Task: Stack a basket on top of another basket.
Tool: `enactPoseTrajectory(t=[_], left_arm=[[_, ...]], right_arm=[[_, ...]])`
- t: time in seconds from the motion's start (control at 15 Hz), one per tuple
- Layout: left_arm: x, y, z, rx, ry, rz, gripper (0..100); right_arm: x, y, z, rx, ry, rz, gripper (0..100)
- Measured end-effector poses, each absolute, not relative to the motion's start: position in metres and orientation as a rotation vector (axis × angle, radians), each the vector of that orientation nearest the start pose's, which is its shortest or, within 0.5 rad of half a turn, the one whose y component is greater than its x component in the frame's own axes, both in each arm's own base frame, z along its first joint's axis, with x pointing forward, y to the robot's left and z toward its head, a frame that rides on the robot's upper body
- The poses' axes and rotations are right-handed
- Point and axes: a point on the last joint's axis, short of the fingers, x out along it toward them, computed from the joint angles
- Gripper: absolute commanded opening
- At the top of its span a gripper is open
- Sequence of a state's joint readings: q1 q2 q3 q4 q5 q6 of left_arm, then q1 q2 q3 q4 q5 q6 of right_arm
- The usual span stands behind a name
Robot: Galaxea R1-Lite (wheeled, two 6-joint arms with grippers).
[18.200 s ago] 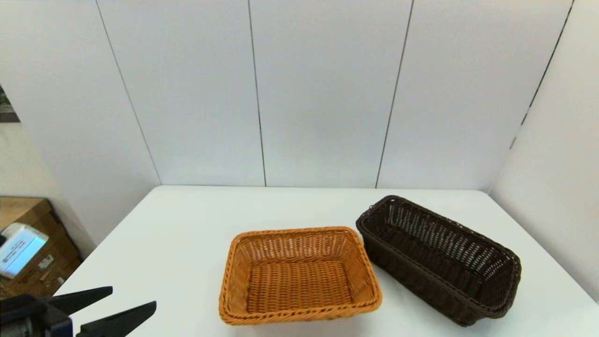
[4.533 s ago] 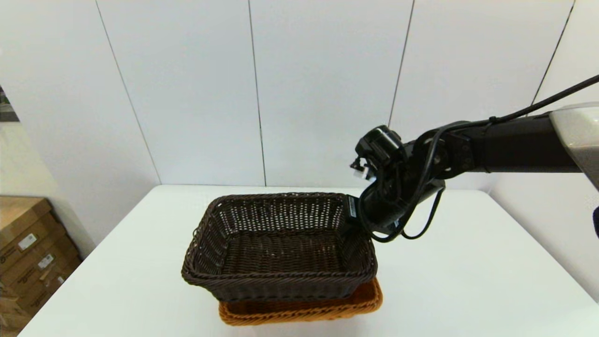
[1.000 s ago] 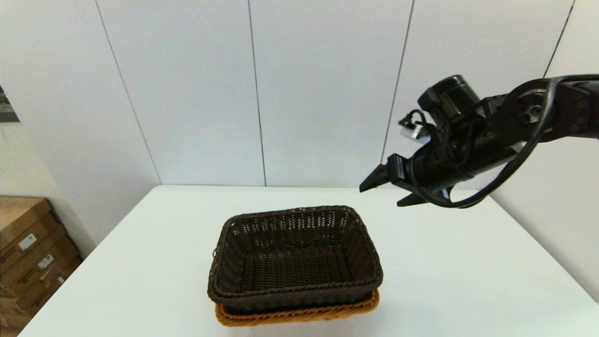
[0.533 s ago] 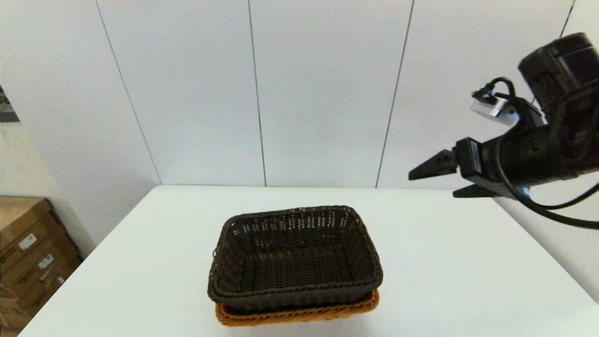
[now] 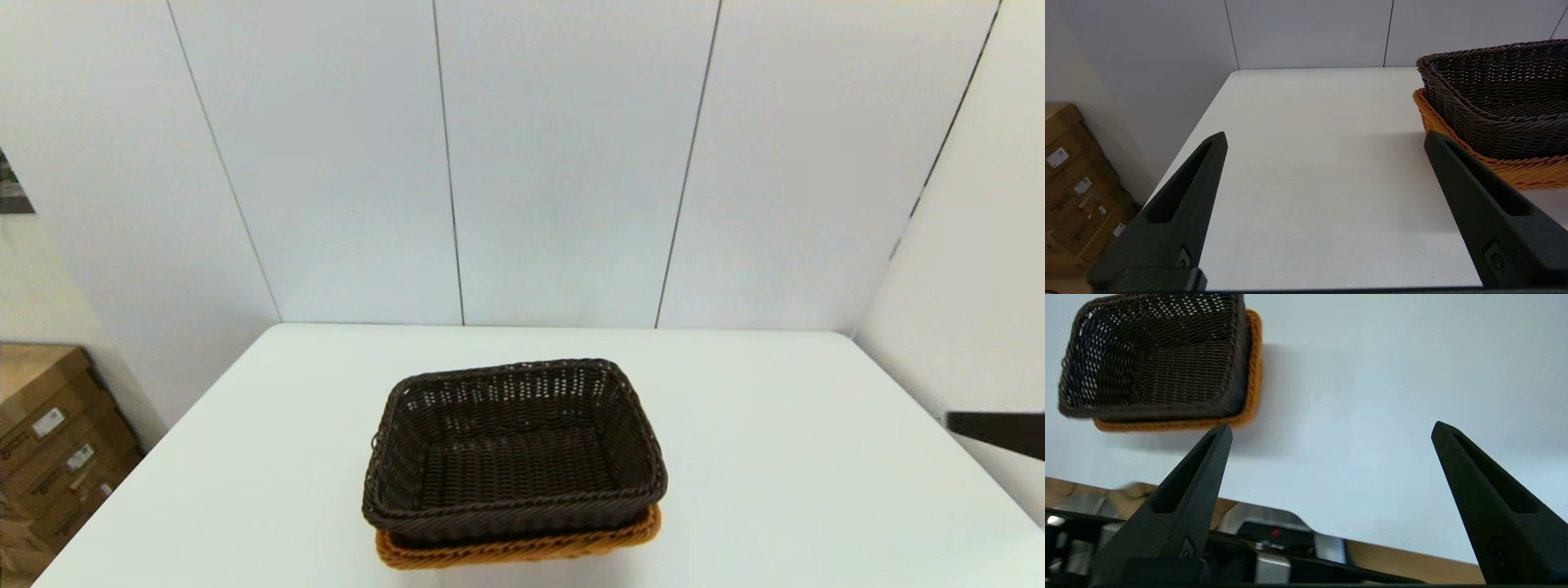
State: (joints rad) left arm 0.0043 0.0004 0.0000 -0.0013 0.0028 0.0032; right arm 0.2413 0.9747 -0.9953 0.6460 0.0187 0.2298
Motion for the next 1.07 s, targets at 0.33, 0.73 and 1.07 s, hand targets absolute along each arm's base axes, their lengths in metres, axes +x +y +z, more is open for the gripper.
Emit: enactPoseTrajectory(t=[0.33, 0.73, 1.07], left_arm=[[-0.023, 0.0, 0.076, 0.003, -0.001, 0.007, 100], [-0.023, 0.0, 0.076, 0.003, -0.001, 0.007, 100], [-0.023, 0.0, 0.076, 0.003, 0.0, 0.007, 100]], right_arm=[[-0.009, -0.001, 0.24, 0.087, 0.582, 0.089, 100], [-0.068, -0.002, 0.21, 0.061, 0.436, 0.03, 100], [-0.088, 0.0, 0.183, 0.036, 0.375, -0.028, 100]])
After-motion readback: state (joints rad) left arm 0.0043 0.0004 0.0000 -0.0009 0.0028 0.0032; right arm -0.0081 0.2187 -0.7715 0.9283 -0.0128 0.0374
